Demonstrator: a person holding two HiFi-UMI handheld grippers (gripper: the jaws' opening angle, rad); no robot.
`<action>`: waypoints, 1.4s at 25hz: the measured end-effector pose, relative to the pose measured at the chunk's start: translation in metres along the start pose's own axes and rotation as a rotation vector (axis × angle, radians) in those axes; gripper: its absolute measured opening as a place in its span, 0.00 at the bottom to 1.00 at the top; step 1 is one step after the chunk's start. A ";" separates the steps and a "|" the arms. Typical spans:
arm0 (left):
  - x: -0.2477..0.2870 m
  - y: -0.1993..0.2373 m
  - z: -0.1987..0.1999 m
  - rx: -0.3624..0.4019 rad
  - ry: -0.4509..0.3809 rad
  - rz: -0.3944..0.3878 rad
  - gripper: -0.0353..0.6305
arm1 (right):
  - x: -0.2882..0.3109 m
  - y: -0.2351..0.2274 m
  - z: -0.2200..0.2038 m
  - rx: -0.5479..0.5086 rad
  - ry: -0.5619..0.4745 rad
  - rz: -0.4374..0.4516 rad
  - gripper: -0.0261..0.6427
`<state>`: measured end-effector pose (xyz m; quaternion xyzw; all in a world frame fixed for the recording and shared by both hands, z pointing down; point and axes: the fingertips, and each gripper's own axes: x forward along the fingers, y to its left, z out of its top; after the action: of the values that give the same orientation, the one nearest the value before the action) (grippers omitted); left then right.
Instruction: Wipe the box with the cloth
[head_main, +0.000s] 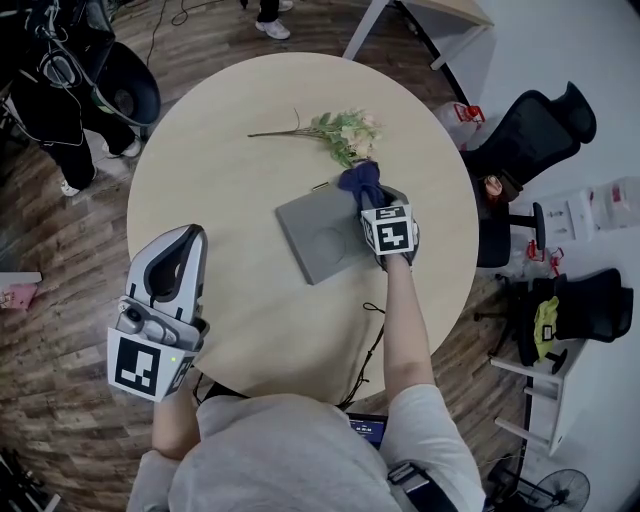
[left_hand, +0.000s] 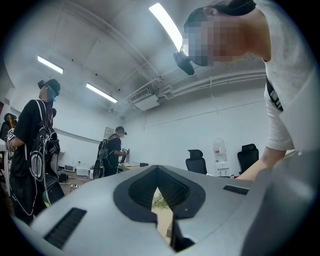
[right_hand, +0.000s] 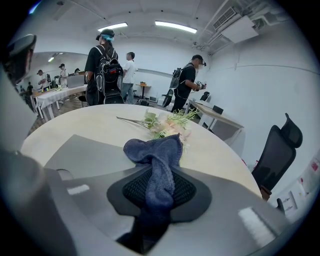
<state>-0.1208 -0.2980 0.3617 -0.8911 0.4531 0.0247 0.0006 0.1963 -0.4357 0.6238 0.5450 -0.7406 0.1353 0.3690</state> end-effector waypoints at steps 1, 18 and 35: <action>0.000 -0.001 0.001 0.001 -0.001 -0.002 0.06 | -0.002 -0.001 -0.002 0.002 0.001 0.001 0.18; -0.005 -0.013 0.010 0.004 -0.018 -0.020 0.06 | -0.027 0.002 -0.029 0.194 -0.023 0.039 0.17; -0.009 -0.022 0.023 0.018 -0.043 -0.035 0.06 | -0.044 0.061 -0.026 0.114 -0.009 0.115 0.17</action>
<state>-0.1089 -0.2773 0.3386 -0.8982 0.4373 0.0397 0.0186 0.1569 -0.3667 0.6236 0.5223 -0.7635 0.1959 0.3253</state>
